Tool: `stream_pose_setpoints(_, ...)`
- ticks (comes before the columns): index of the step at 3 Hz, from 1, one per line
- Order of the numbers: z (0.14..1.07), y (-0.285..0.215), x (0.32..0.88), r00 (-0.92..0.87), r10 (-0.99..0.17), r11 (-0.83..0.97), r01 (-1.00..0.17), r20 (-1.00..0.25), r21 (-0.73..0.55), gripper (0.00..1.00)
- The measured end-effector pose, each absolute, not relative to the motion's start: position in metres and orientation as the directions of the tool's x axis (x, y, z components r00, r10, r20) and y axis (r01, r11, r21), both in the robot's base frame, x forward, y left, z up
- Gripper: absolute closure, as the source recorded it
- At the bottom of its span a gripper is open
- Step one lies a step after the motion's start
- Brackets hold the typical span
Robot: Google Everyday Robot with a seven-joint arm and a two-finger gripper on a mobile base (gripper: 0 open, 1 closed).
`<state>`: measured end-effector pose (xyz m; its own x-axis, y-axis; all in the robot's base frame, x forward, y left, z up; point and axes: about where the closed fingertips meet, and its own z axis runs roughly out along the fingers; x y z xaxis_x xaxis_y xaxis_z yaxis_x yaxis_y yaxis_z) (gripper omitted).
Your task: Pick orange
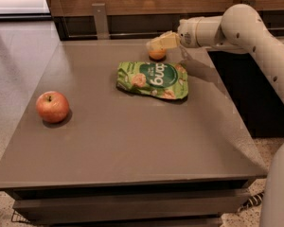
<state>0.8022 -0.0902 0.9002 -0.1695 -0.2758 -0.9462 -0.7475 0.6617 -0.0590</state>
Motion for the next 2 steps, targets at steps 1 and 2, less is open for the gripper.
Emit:
stream_pose_setpoints(1,0.873,-0.067,0.796,-0.174,-0.273,0.619,-0.785,-0.946,-0.034,0.0)
stream_pose_setpoints(2,0.851,-0.047,0.791,-0.184,-0.265,0.592,-0.806,-0.947,-0.009,0.0)
